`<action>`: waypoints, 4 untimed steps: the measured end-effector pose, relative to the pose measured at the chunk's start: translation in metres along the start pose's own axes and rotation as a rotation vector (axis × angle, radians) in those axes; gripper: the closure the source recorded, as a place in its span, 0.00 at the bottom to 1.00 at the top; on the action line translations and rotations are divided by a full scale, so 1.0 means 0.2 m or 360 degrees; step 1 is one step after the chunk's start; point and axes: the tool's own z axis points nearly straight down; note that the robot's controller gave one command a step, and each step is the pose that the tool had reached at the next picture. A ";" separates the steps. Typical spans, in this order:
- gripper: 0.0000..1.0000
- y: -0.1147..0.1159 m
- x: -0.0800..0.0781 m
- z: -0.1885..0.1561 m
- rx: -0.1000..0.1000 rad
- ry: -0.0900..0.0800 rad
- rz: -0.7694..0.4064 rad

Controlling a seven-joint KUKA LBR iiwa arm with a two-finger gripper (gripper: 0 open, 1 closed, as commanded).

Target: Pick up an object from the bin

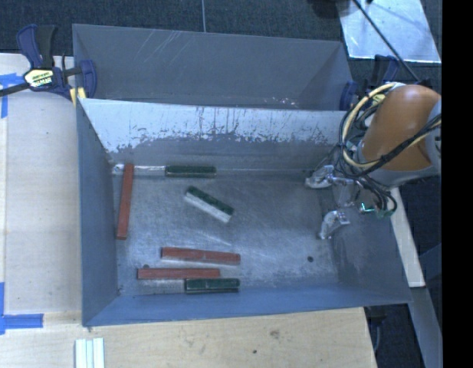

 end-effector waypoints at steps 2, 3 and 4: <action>0.00 0.27 -0.09 -0.02 0.0001 0.0010 0.0035; 0.00 0.43 -0.14 -0.03 -0.0006 0.0008 -0.0035; 0.00 0.54 -0.10 -0.08 0.0000 0.0016 -0.0113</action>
Offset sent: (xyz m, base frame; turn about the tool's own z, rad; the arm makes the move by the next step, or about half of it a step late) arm 0.0257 0.0995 0.0085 0.0333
